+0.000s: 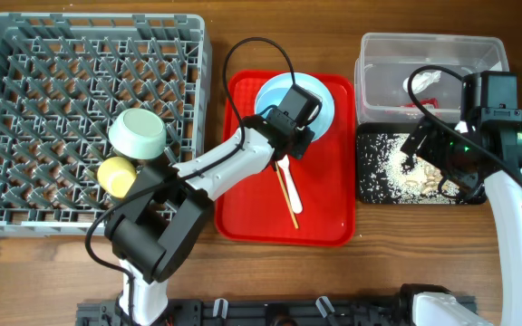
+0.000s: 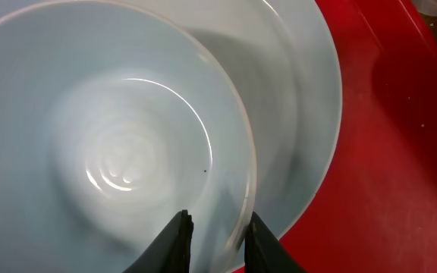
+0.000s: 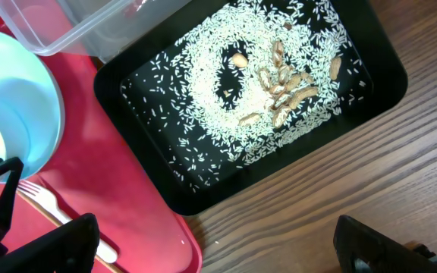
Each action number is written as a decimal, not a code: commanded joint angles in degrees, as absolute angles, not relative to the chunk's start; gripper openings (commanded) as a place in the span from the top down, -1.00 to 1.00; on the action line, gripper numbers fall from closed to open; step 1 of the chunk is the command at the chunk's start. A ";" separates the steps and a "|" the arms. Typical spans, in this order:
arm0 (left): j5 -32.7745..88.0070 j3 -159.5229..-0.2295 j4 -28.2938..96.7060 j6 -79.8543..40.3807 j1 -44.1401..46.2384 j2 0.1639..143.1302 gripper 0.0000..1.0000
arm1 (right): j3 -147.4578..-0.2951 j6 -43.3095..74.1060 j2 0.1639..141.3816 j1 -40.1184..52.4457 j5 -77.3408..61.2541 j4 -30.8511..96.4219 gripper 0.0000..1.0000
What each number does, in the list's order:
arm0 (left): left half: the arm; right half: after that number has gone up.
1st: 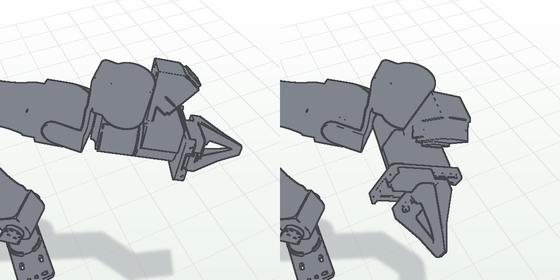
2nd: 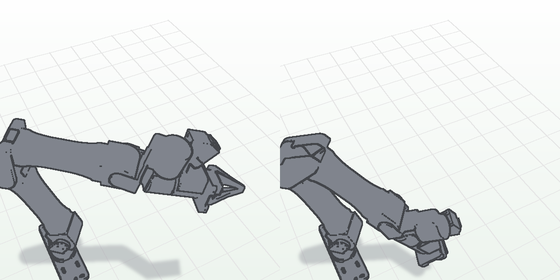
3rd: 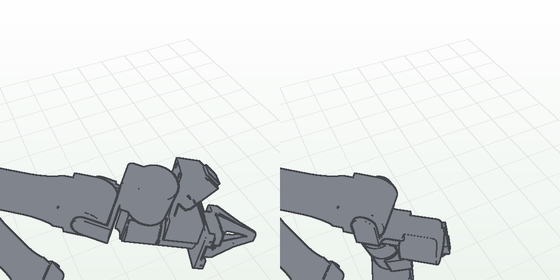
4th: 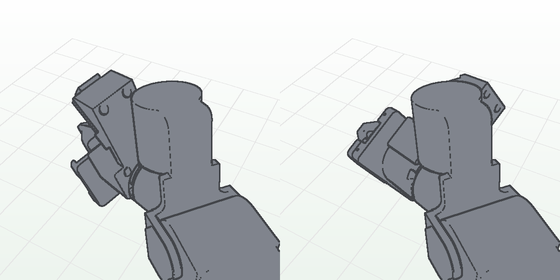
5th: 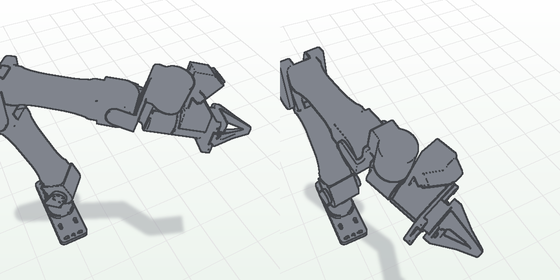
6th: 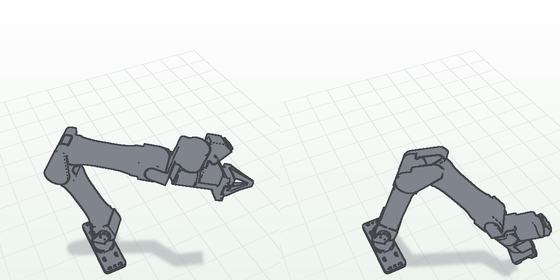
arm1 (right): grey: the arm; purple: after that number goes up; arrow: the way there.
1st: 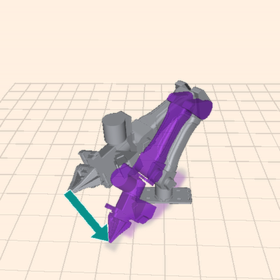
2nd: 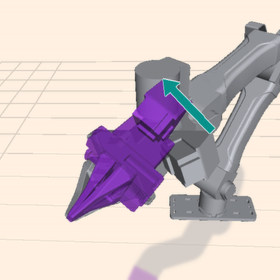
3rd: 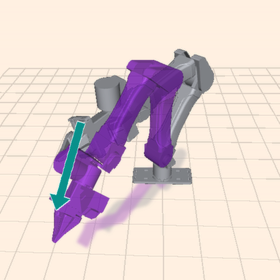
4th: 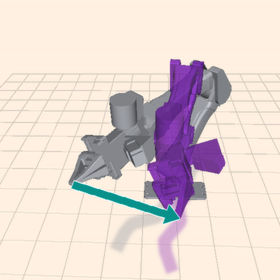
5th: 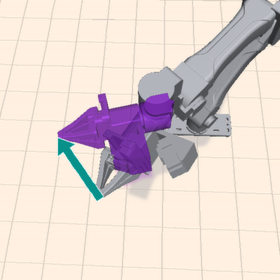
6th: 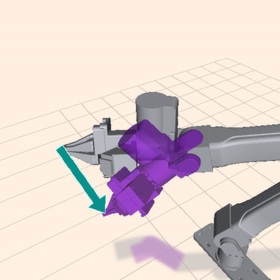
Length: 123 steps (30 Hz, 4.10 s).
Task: Sort waste into correct bins and load items into the dishwasher rack
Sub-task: 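Grasp the rim of the light-blue bowl on the plate with the left gripper, then carry the light-blue bowl with the left gripper into the rack and release, then grasp the wooden chopsticks on the red tray with the left gripper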
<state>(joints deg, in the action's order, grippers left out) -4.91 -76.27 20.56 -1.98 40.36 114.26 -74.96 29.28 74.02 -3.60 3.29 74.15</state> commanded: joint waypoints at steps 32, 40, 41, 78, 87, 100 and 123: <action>-4.95 -76.97 25.76 -2.39 32.99 93.27 0.92 | -76.01 28.49 74.15 -3.81 3.79 74.59 -0.99; 21.47 -76.97 26.30 -6.79 15.27 86.46 0.92 | -76.01 28.49 74.15 -3.81 3.79 74.56 -0.99; 24.77 -76.95 26.44 -7.05 13.19 86.48 0.92 | -76.01 28.49 74.15 -3.81 3.79 74.54 -0.99; 77.93 -76.95 16.01 -16.14 -28.14 114.76 -1.00 | -76.01 28.49 74.15 -3.81 3.14 75.77 -0.99; 74.87 -76.95 22.02 -16.12 -35.75 112.68 -1.00 | -76.01 28.47 74.15 -3.81 3.14 75.79 -0.99; 46.02 -76.95 40.05 -15.90 -30.72 90.54 -1.00 | -76.01 28.47 74.15 -3.81 3.14 75.75 -1.00; 4.84 -76.93 51.72 -32.82 27.38 85.27 -0.89 | -76.01 28.47 74.15 -3.81 2.92 75.55 -1.00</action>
